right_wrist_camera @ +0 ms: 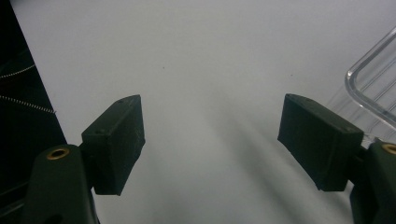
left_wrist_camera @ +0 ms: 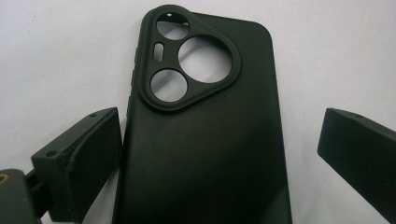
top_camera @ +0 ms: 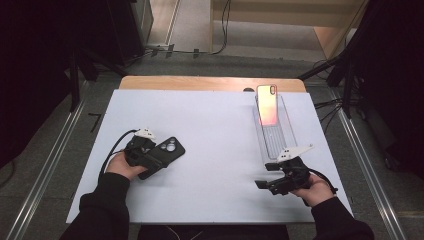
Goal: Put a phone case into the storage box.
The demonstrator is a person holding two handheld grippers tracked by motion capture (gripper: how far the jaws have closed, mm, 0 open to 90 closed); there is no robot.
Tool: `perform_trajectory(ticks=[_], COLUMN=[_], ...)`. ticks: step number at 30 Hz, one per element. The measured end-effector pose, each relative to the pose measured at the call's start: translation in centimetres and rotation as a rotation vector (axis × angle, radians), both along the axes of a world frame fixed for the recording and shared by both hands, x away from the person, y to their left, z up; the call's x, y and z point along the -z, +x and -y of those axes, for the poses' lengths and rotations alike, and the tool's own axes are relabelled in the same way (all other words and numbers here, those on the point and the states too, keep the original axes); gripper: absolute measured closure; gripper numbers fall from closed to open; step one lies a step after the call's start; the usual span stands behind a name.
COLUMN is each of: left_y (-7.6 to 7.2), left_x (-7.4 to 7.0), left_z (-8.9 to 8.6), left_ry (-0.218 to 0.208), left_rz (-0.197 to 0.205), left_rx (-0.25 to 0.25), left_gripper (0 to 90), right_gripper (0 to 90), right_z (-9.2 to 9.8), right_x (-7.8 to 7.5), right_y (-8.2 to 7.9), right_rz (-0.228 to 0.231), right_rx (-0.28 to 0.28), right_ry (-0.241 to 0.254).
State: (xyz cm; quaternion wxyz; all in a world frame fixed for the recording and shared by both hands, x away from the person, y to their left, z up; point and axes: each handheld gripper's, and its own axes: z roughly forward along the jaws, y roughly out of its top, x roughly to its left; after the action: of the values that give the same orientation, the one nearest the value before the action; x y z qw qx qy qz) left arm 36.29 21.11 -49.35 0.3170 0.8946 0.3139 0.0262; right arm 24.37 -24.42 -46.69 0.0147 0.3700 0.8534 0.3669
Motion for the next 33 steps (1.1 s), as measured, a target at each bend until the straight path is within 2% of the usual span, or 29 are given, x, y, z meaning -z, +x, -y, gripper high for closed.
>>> perform_trajectory(ticks=[6, 10, 13, 16, 18, 24, 31, 33], left_y=[-0.3, -0.5, -0.8, -1.2, -1.5, -1.5, -1.5, -1.4], left_x=[0.3, 0.4, 0.4, 0.6, 0.7, 0.6, 0.5, 0.4], left_z=[0.0, 0.1, 0.5, 1.0, 1.0, 0.5, 0.5, 0.6], left_ry=[-0.007, 0.007, 0.059, 0.107, 0.104, 0.087, 0.092, 0.097], left_rz=[0.024, 0.042, 0.080, 0.120, 0.143, 0.159, 0.154, 0.152], left_rx=[-0.014, -0.004, 0.014, 0.011, 0.003, -0.028, -0.029, -0.030], left_gripper=[0.2, 0.3, 0.6, 0.9, 2.5, 11.5, 13.4, 13.8], right_gripper=[21.0, 21.1, 21.1, 21.1, 21.1, 21.1, 21.1, 21.1], right_z=[0.0, -0.3, -0.3, -0.1, 0.0, -0.1, -0.1, -0.1], right_x=[0.0, 0.1, 0.1, 0.0, 0.0, 0.0, 0.0, -0.1], right_y=[-0.1, -0.2, -0.3, -0.3, -0.3, -0.3, -0.3, -0.4], right_rz=[0.000, 0.001, 0.007, 0.004, 0.005, 0.004, 0.004, 0.027], right_rx=[0.006, -0.017, -0.020, -0.012, -0.005, -0.009, -0.006, -0.023], right_ry=[-0.007, -0.015, -0.013, -0.012, -0.008, -0.013, -0.010, -0.005])
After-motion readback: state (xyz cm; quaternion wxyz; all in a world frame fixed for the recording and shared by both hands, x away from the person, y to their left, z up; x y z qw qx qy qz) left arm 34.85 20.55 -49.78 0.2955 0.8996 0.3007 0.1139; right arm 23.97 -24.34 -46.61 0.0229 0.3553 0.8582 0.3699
